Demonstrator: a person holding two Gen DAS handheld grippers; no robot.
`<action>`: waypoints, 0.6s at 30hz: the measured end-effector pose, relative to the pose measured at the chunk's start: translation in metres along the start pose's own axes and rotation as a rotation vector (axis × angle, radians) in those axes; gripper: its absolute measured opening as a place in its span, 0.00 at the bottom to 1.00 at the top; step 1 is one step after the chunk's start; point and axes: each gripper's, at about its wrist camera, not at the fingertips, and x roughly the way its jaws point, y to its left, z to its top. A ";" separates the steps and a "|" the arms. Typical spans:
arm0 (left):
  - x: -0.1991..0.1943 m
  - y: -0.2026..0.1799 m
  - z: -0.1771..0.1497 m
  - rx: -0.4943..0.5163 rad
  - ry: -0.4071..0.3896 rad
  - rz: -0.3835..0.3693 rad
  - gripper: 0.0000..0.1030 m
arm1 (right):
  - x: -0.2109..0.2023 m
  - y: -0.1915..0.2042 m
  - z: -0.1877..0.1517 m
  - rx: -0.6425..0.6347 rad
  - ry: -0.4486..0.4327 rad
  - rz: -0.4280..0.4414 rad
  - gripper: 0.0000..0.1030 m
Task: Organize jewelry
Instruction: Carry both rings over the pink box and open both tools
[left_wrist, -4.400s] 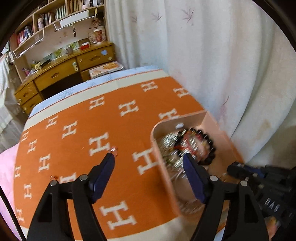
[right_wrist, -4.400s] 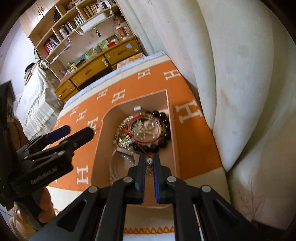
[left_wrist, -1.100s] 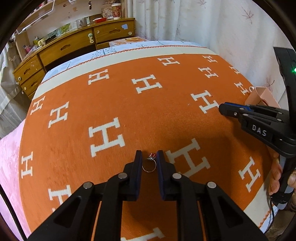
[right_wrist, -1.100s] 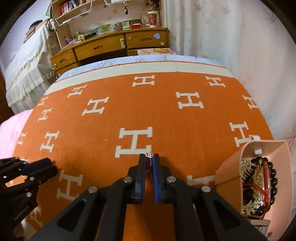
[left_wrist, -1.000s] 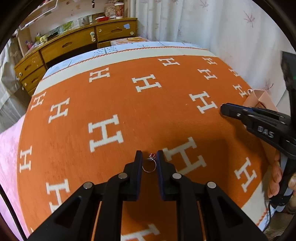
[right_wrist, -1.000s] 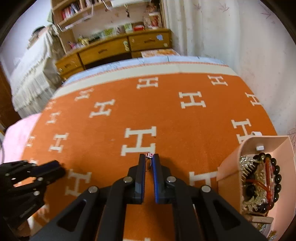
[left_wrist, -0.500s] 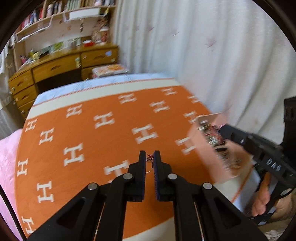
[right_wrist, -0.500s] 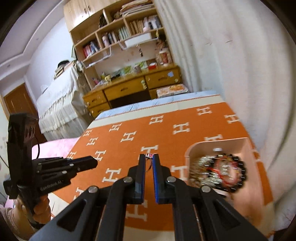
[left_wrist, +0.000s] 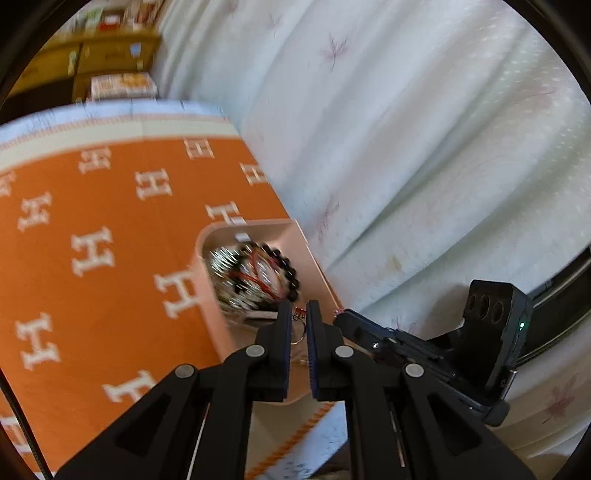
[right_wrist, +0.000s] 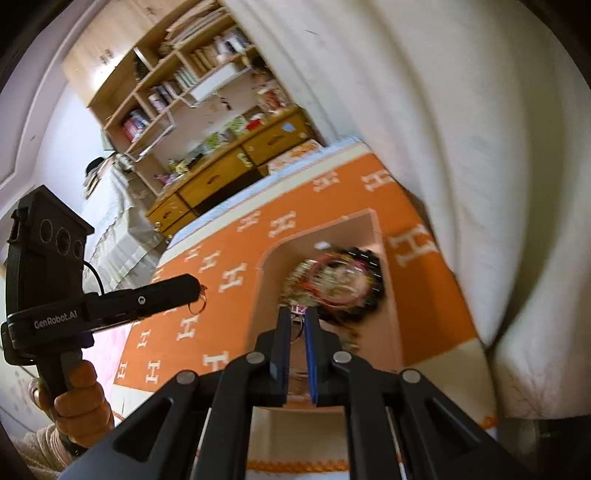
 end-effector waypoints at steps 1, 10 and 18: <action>0.006 -0.003 -0.001 -0.003 0.010 0.005 0.05 | 0.001 -0.004 -0.001 0.007 0.005 -0.001 0.07; 0.047 -0.011 -0.012 -0.010 0.078 0.075 0.05 | 0.011 -0.025 -0.006 0.024 0.075 -0.012 0.08; 0.038 -0.019 -0.018 0.065 0.007 0.169 0.61 | 0.015 -0.024 -0.006 0.021 0.102 -0.018 0.08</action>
